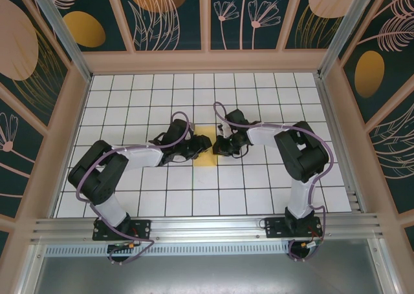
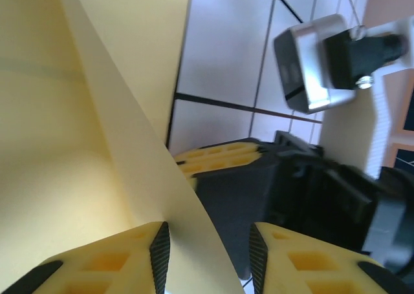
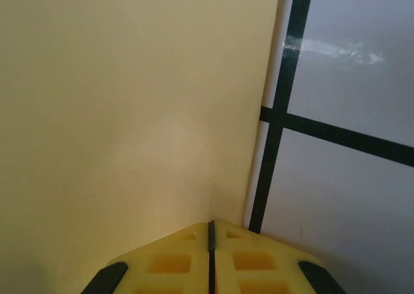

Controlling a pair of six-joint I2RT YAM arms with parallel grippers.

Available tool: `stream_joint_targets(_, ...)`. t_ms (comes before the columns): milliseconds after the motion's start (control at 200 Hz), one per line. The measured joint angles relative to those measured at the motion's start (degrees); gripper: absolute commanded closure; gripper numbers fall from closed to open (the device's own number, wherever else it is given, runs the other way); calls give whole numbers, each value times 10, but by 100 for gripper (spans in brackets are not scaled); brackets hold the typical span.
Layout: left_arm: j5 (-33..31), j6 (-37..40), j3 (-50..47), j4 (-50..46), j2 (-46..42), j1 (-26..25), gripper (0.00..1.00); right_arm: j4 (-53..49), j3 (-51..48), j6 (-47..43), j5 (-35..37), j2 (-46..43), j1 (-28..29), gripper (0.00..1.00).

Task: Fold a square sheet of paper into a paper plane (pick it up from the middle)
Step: Fold the triangle a second time at the center of the table.

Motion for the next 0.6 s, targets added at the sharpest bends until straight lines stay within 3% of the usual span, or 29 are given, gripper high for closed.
stream_joint_targets(275, 0, 2, 5, 21, 36, 0, 47, 8, -29, 13, -9, -24, -5, 87)
stream_joint_targets(600, -3, 2, 6, 23, 38, 0, 39, 11, -49, 15, -16, -95, -53, 78)
